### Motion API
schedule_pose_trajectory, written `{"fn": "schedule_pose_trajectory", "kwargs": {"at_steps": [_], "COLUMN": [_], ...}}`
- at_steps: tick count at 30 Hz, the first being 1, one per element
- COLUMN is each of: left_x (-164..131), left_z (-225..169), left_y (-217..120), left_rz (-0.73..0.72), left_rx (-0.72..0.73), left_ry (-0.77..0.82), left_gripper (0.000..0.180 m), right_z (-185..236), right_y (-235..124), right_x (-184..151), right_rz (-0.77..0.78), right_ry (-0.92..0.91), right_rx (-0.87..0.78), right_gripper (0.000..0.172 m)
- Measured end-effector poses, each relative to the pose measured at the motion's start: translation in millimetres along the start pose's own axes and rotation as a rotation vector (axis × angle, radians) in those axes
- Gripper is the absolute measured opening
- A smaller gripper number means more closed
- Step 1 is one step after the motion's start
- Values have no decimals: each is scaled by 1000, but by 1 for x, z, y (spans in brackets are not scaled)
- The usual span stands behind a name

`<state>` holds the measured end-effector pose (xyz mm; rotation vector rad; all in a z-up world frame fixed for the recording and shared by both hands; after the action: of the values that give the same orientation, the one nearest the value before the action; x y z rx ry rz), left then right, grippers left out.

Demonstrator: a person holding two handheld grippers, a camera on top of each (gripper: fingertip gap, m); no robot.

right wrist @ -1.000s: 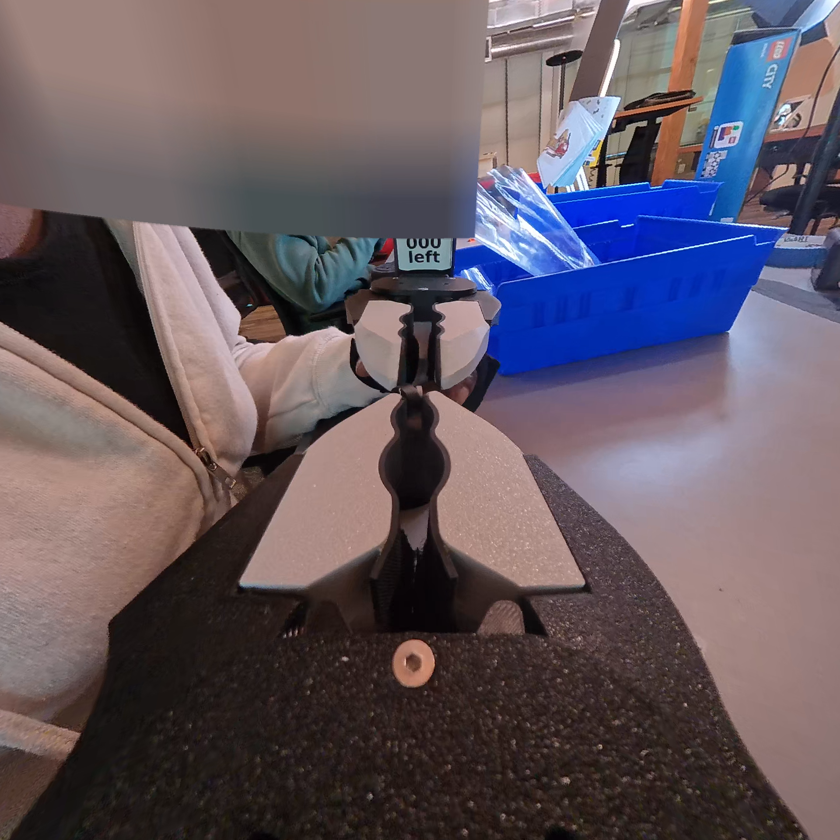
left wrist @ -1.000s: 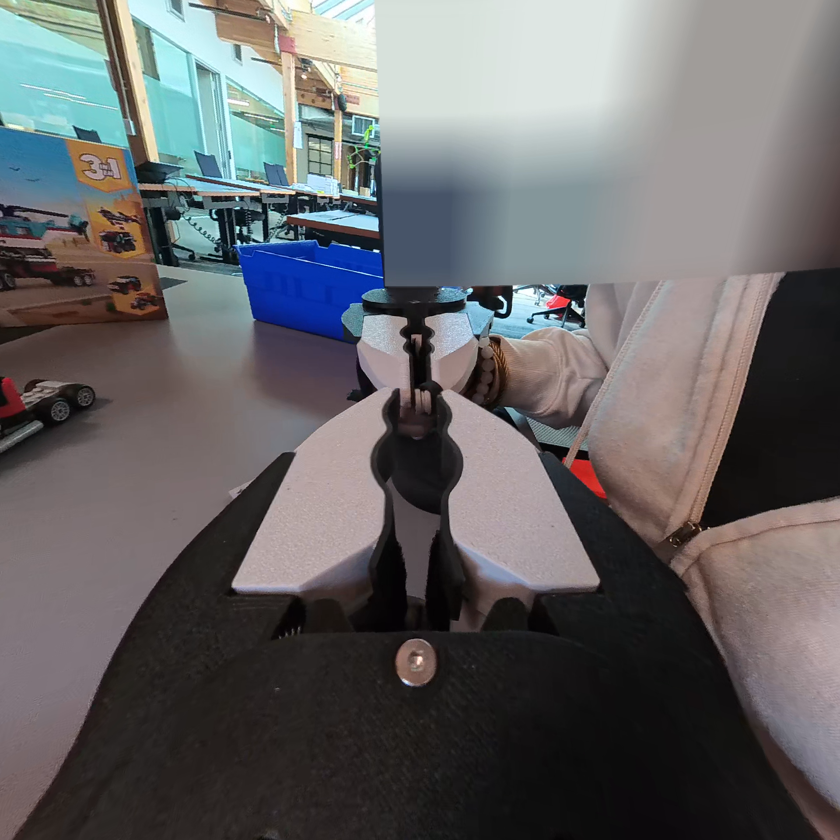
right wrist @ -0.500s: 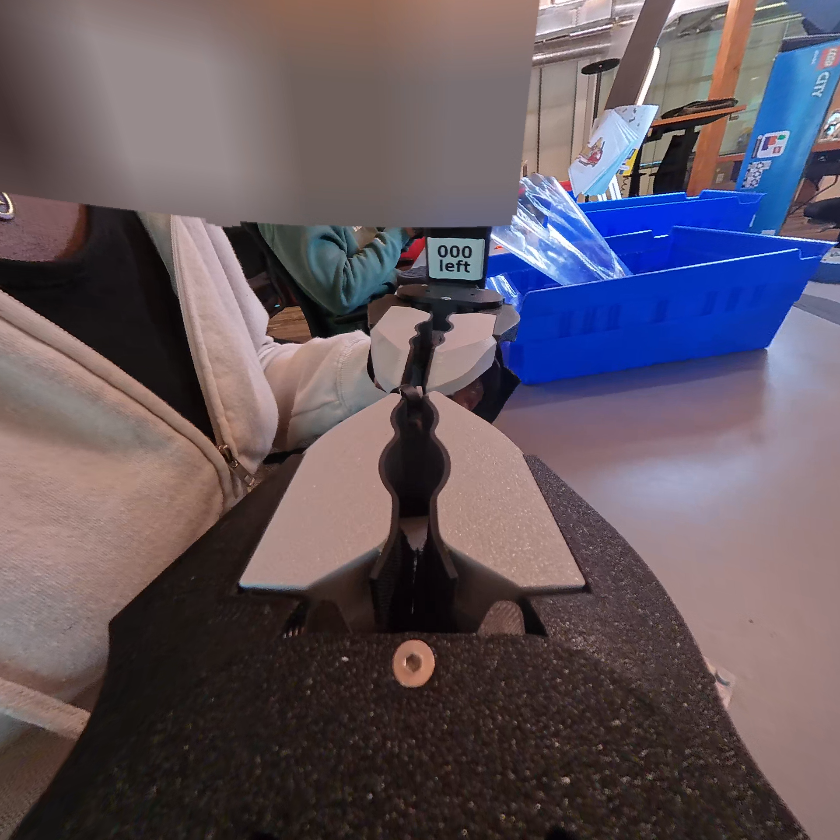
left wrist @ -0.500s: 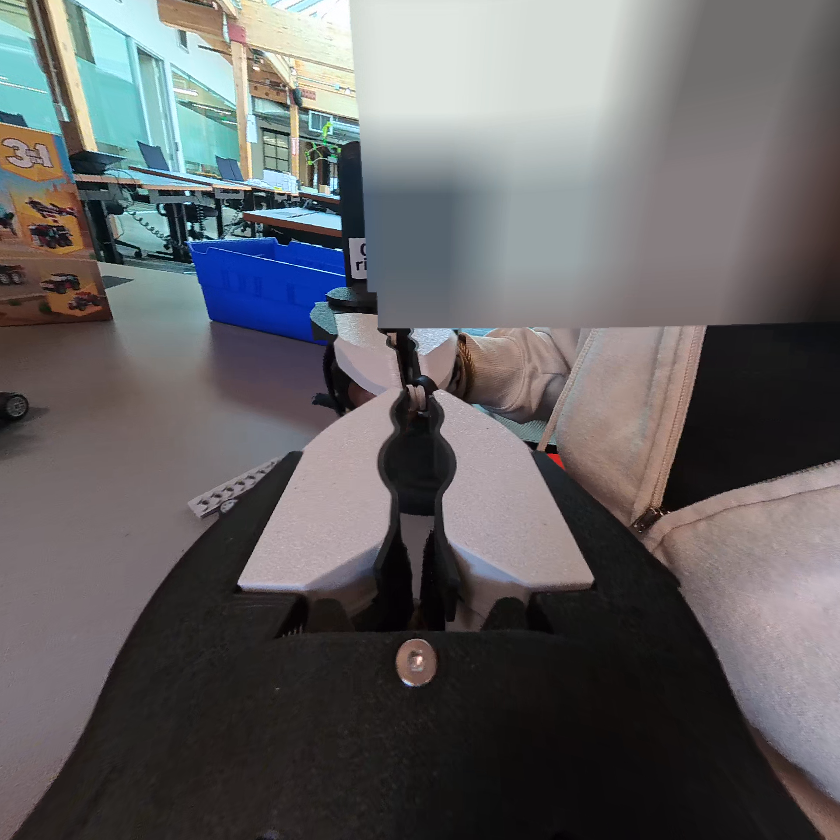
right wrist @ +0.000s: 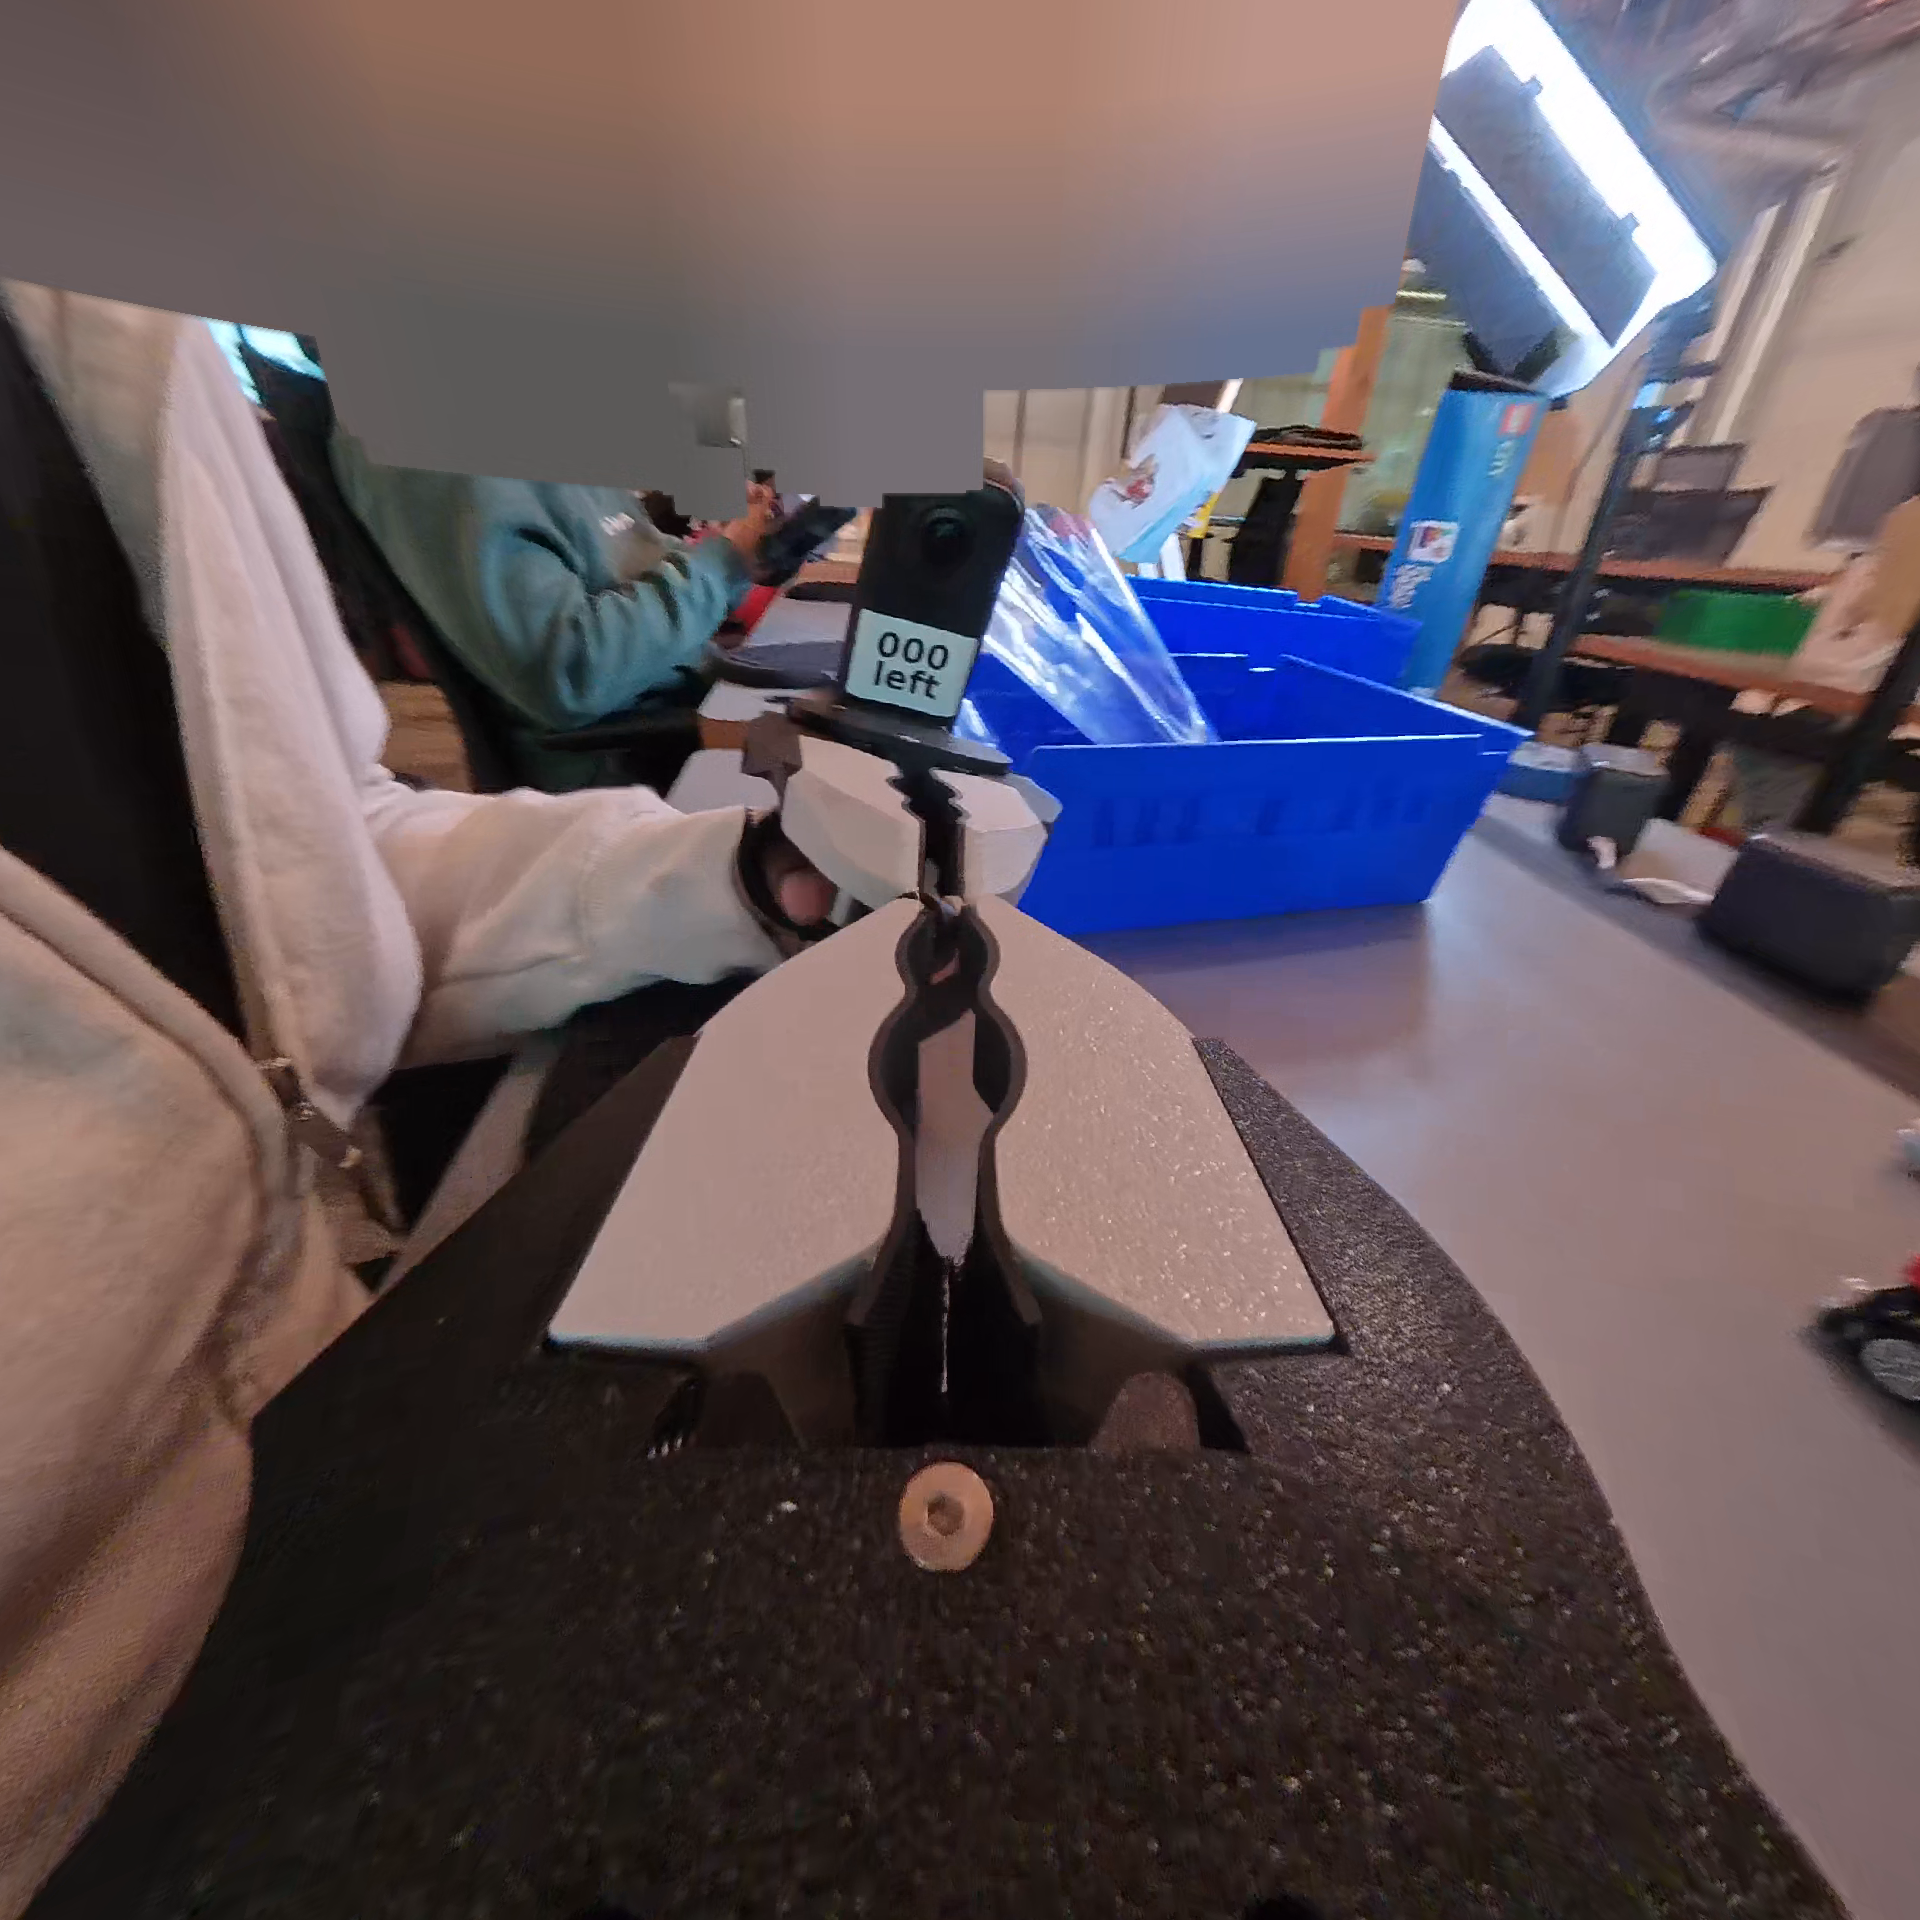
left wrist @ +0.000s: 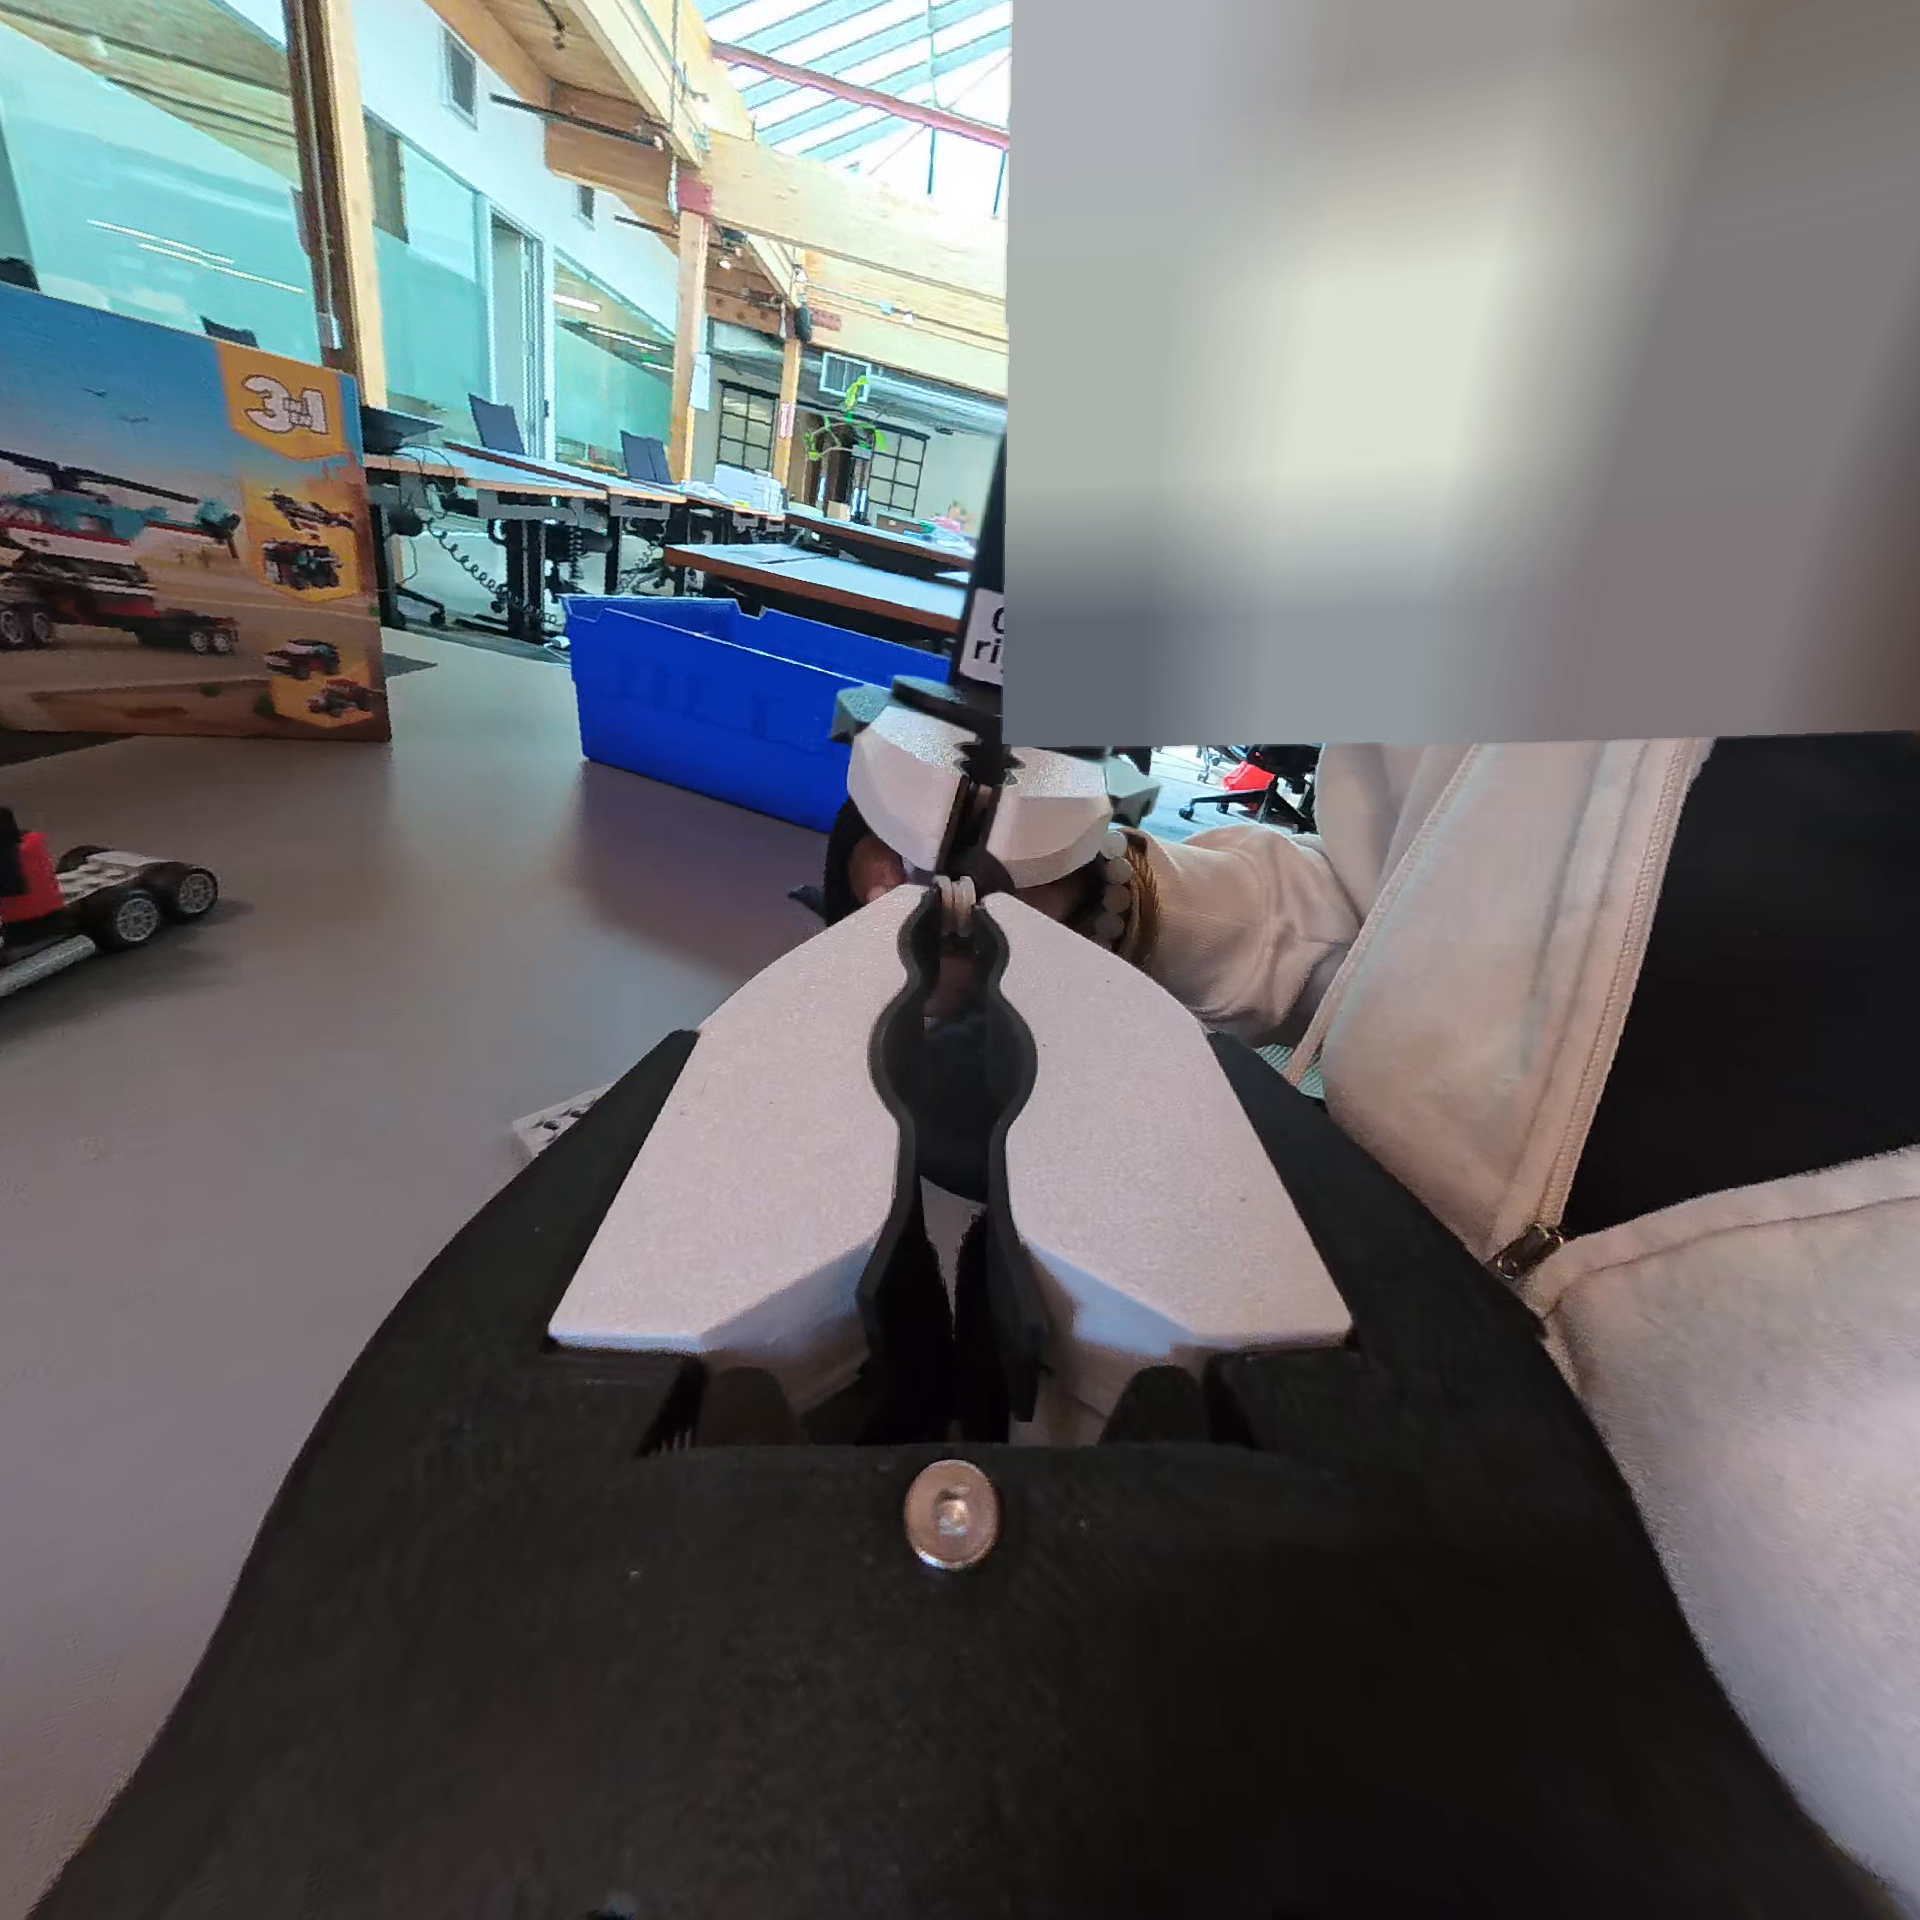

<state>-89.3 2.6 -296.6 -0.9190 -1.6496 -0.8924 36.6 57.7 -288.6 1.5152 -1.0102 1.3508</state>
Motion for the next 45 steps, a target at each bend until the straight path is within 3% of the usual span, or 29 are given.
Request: {"fn": "schedule_pose_trajectory", "kwargs": {"at_steps": [14, 28, 37, 41, 45], "left_x": [4, -1, 3, 23, 57], "left_z": [10, 15, 14, 4, -11], "left_y": [-7, -1, -3, -17, -71], "left_rz": [-5, 81, 58, -7, -107], "left_rx": [172, 289, 348, 514, 951], "left_ry": [22, 57, 78, 115, 195], "left_gripper": [6, 6, 6, 6, 6], "right_z": [-23, -33, -34, -35, -35], "right_y": [-18, -25, -25, -27, -27], "right_x": [-13, -22, -25, -24, -24], "right_rz": [179, 168, 176, 167, 157], "right_ry": [-53, -29, -42, -48, -42], "right_rx": [-174, -259, -276, -288, -290], "right_gripper": [4, 4, 4, 4, 4]}}
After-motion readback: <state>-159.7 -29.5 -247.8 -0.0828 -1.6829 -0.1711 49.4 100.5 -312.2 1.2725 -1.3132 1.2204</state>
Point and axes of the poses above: each gripper's, where its closed fingertips meet, y out along the fingers, x out of its top, z = x × y across the jaws, the point moved 7 cm from there along -y, back along the fingers, and after that the axes turned 1 degree about -z, right-handed, at the moved point
